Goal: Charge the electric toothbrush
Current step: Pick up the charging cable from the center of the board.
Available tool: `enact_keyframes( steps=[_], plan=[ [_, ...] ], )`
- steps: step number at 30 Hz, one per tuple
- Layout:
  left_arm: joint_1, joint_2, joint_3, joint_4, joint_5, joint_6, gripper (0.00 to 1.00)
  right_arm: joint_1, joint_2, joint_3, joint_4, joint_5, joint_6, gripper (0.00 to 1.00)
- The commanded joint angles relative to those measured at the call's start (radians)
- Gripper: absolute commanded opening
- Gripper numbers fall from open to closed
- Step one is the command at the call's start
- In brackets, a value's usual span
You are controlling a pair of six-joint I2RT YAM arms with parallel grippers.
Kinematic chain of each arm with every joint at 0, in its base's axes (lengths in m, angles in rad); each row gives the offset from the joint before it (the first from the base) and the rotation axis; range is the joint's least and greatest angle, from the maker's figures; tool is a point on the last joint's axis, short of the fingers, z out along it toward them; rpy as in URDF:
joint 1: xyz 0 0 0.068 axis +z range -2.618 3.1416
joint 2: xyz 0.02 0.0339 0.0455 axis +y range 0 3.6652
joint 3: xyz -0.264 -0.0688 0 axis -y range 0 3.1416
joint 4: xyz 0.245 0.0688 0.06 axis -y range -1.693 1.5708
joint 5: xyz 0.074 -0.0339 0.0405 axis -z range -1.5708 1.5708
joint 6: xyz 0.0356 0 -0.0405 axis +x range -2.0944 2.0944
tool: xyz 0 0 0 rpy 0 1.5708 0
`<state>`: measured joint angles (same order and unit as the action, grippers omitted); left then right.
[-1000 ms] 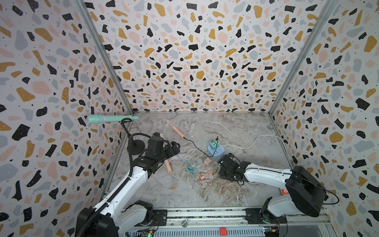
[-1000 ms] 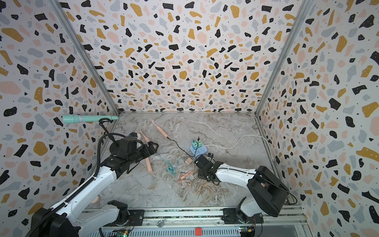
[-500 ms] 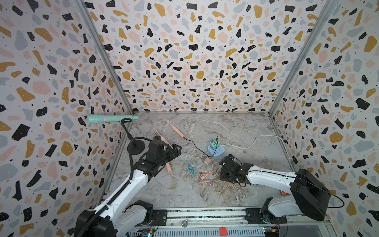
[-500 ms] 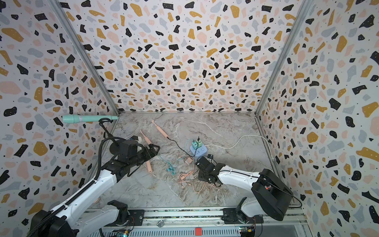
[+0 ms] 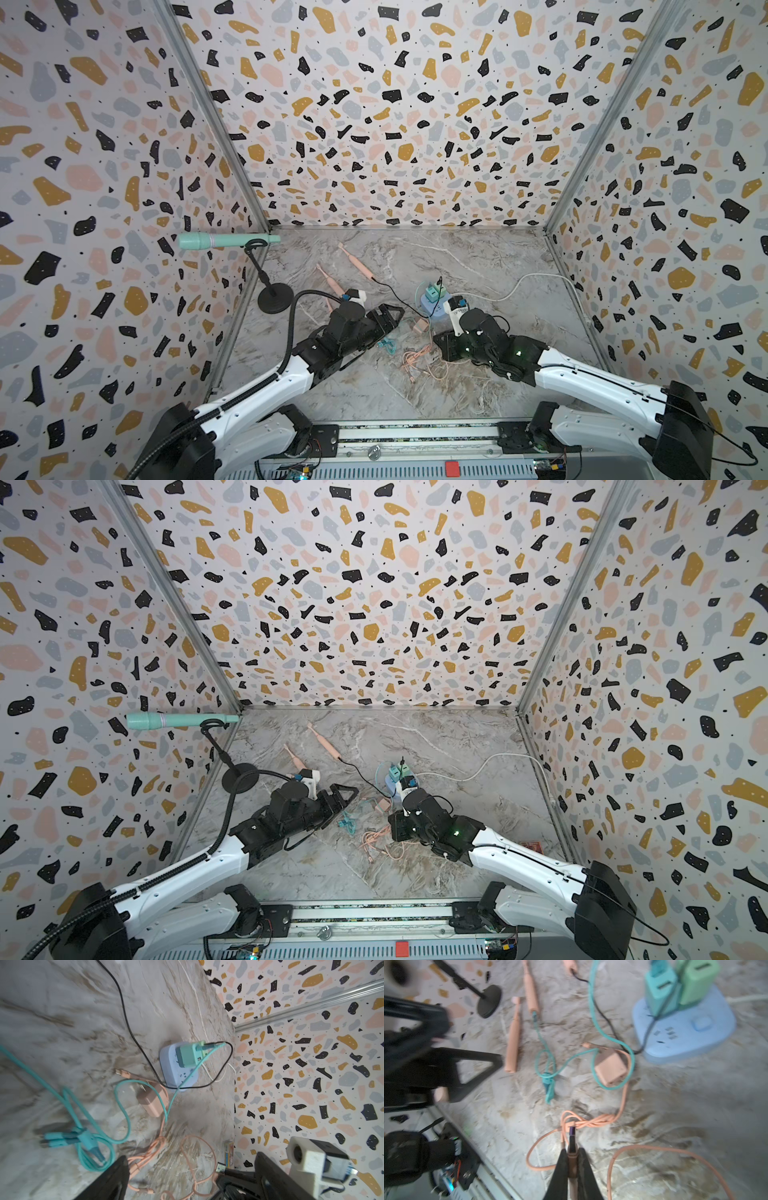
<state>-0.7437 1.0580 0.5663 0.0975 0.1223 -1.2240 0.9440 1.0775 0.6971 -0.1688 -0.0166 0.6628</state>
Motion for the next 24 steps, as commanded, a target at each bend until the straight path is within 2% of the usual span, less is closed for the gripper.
enact_keyframes(
  steps=[1, 10, 16, 24],
  plan=[
    [-0.077, 0.05, 0.056, 0.098, -0.027, -0.075, 0.92, 0.031, 0.0, 0.051, 0.06, -0.058, -0.103, 0.0],
    [-0.143, 0.085, 0.087, -0.007, -0.056, -0.046, 0.83, 0.088, 0.022, 0.068, 0.054, -0.027, -0.146, 0.0],
    [-0.146, 0.11, 0.1, -0.022, -0.059, -0.028, 0.67, 0.108, 0.037, 0.085, 0.037, -0.002, -0.156, 0.0],
    [-0.185, 0.135, 0.099, 0.003, -0.052, -0.05, 0.52, 0.107, 0.047, 0.081, 0.033, 0.026, -0.143, 0.0]
  ],
)
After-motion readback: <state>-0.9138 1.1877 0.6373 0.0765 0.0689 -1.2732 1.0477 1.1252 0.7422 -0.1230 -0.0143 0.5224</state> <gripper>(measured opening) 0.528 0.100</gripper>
